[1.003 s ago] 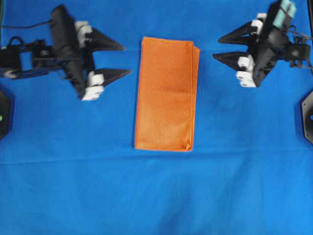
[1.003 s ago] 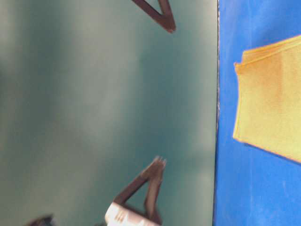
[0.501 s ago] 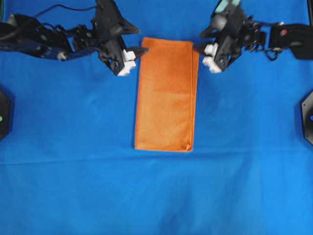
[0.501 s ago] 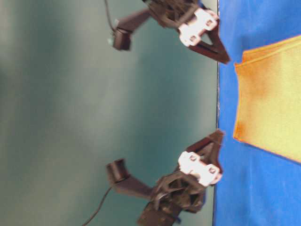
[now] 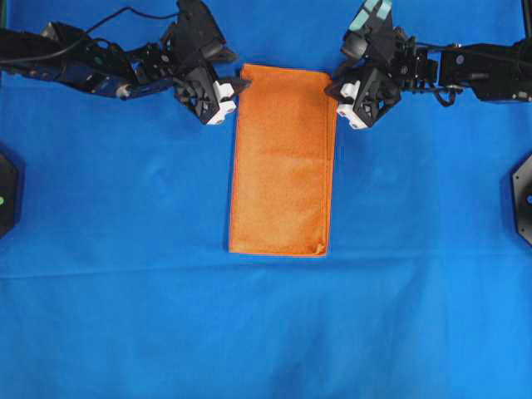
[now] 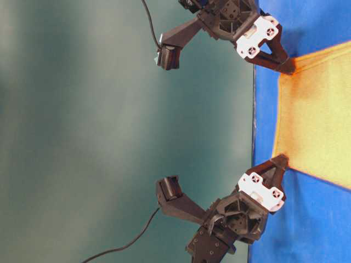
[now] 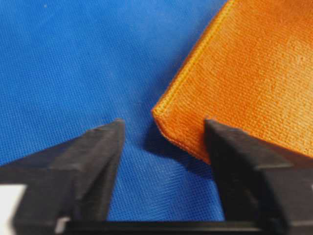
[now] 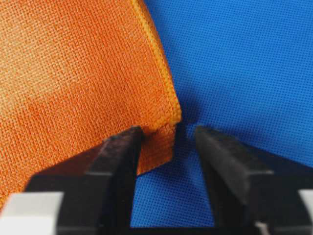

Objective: Fold the orange towel.
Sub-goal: 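Move both grippers to the top corners of the vertical strip, then pinch the top corners and fold them down onto the bottom half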

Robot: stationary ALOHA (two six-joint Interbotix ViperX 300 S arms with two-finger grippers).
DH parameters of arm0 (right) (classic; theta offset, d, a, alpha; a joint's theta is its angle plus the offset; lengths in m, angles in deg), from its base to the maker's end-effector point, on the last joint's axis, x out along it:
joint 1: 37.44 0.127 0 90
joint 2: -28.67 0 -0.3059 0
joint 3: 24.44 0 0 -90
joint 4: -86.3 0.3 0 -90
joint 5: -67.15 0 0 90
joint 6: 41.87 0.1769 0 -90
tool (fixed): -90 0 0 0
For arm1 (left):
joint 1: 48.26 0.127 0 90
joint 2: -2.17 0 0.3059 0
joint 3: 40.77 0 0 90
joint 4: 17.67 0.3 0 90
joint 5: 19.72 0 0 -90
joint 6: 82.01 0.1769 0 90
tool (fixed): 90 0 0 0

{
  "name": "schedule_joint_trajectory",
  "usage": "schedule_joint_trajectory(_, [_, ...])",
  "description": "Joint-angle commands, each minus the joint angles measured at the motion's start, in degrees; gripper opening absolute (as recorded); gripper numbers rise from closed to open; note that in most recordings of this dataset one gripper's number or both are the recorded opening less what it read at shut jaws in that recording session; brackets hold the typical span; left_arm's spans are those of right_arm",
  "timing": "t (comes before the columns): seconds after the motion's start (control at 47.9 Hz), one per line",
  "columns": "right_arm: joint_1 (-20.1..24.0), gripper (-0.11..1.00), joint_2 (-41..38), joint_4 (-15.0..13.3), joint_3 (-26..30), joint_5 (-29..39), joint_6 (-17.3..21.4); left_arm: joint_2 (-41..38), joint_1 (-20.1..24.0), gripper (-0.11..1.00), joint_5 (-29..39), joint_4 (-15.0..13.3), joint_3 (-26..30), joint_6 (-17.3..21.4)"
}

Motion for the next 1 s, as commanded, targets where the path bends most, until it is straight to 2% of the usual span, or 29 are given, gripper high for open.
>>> schedule_joint_trajectory(0.0, [0.0,0.41,0.4,0.0,0.7,-0.9,0.0,0.8,-0.4,0.44,-0.2,0.0,0.6,0.0])
schedule_joint_trajectory(0.104, [0.3,0.13,0.0,-0.1,0.6,-2.4,0.1,-0.2,-1.5,0.25,-0.3,0.0,1.0,0.2])
schedule_joint_trajectory(0.167, [0.4,0.02,-0.2,-0.2,0.4,-3.2,0.1,-0.7,-1.8,0.10,-0.3,0.0,0.9,0.2])
schedule_joint_trajectory(0.251, [0.4,0.02,-0.2,-0.1,0.1,-3.4,0.1,-0.6,-2.0,0.02,-0.2,0.0,0.2,0.2])
schedule_joint_trajectory(0.627, [0.4,0.02,0.9,0.2,0.0,-3.1,0.6,1.8,-1.3,0.02,0.0,0.1,-0.6,0.6])
schedule_joint_trajectory(0.835, [0.4,0.02,3.9,0.2,0.0,-0.3,0.6,4.6,-0.9,0.02,0.8,0.1,-0.6,4.0])
schedule_joint_trajectory(0.982, [0.5,0.02,7.1,0.1,-0.5,1.8,0.5,7.4,-1.0,0.02,4.7,0.0,-0.8,4.7])
